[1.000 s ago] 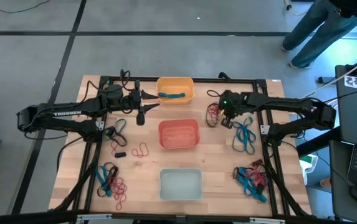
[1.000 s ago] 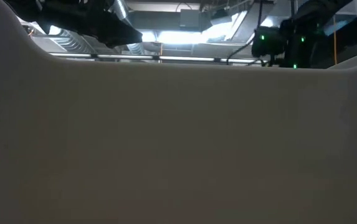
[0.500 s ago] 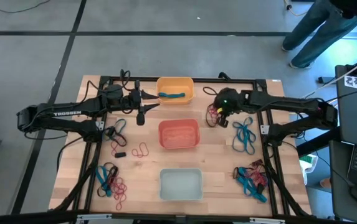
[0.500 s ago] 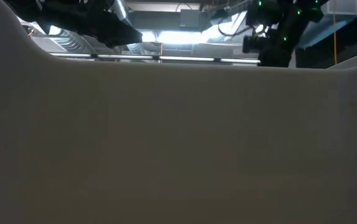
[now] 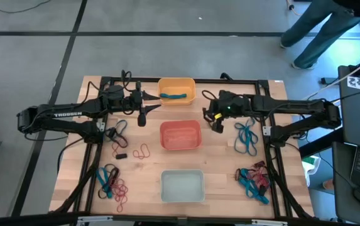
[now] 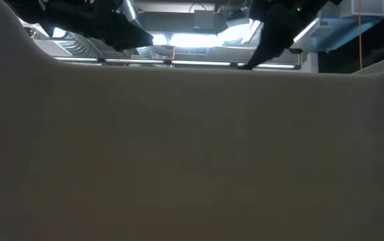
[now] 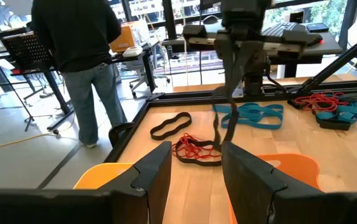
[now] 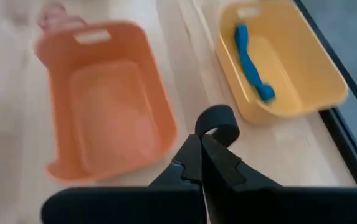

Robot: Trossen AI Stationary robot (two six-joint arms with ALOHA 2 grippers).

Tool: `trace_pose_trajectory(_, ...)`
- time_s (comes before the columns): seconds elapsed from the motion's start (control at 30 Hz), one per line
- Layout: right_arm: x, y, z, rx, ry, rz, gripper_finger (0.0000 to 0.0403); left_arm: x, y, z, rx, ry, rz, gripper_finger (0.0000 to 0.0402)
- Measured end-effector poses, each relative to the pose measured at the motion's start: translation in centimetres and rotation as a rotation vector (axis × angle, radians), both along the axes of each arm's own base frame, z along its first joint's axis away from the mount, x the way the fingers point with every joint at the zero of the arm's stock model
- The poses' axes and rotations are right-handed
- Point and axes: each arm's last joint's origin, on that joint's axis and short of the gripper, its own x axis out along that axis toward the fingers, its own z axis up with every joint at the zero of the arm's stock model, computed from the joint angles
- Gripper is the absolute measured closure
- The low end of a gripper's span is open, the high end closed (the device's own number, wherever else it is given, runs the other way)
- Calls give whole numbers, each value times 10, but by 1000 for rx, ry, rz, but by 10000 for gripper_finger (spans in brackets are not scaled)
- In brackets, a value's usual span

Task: Sort rubber bands into baskets
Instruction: Put the black rubber band in the orange bin

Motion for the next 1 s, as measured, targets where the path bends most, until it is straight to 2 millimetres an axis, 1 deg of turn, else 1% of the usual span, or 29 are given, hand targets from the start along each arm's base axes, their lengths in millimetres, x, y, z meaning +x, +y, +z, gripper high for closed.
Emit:
trace_pose_trajectory(0.27, 14, 19, 16, -8, -202, 91, 402, 0, 0, 0, 0, 0, 0, 263)
trace_pose_trajectory(0.33, 18, 23, 17, -10, -243, 106, 402, 0, 0, 0, 1, -1, 0, 263)
trace_pose_trajectory(0.43, 28, 29, 14, -7, -271, 127, 402, 0, 0, 0, 0, -1, 0, 263)
trace_pose_trajectory(0.53, 39, 33, 5, 15, -271, 168, 402, 0, 0, 0, 0, -1, 0, 263)
trace_pose_trajectory(0.7, 56, 35, -14, 56, -240, 212, 402, 0, 0, 0, 0, -1, 0, 263)
trace_pose_trajectory(1.0, 77, 35, -56, 82, -104, 207, 402, 0, 0, 0, 3, 0, 0, 263)
